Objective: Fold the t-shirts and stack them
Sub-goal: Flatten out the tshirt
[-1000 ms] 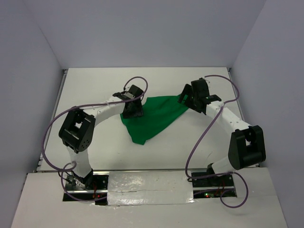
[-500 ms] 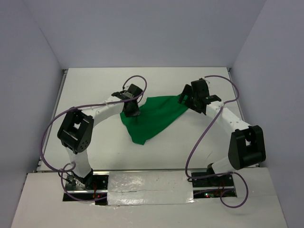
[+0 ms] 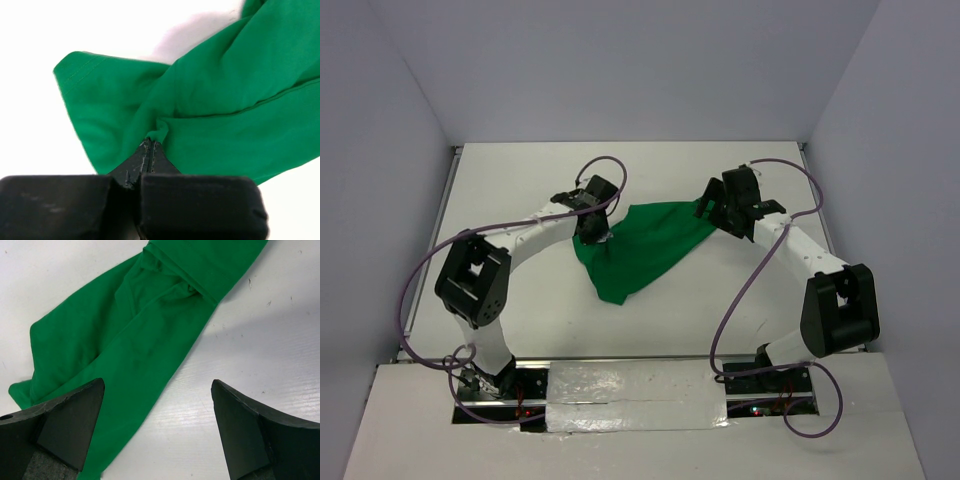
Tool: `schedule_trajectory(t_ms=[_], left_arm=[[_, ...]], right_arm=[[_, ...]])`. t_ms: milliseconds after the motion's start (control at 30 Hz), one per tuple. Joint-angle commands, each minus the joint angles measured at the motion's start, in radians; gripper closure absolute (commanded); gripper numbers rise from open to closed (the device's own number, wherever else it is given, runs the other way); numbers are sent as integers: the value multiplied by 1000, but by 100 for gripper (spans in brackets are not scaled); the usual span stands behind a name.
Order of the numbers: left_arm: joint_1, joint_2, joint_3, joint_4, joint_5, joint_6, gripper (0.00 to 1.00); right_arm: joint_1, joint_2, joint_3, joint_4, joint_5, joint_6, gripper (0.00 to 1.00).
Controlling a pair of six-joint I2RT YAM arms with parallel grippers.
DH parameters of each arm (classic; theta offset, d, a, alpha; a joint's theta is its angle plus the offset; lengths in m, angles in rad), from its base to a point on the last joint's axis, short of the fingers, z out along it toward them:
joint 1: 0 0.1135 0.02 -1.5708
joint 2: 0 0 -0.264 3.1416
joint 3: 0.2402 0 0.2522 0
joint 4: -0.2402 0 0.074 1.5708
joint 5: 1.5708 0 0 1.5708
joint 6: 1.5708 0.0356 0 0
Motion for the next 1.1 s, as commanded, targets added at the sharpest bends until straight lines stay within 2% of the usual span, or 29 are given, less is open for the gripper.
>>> schedule_trajectory(t_ms=[0, 133, 333, 567, 900, 1067], left_arm=[[4, -57, 44, -61, -39, 4, 100], [29, -124, 116, -131, -79, 39, 100], [42, -269, 82, -99, 37, 31, 100], [39, -284, 55, -82, 65, 11, 100], [41, -272, 81, -99, 59, 27, 100], [39, -266, 79, -106, 59, 25, 100]], right_arm=[[-4, 9, 3, 5, 0, -8, 6], [-10, 77, 54, -31, 24, -40, 8], [-23, 250, 255, -106, 53, -77, 13], [-53, 445, 447, -189, 116, -71, 25], [-133, 552, 476, -192, 35, -25, 32], [-150, 540, 419, -130, -7, 21, 50]])
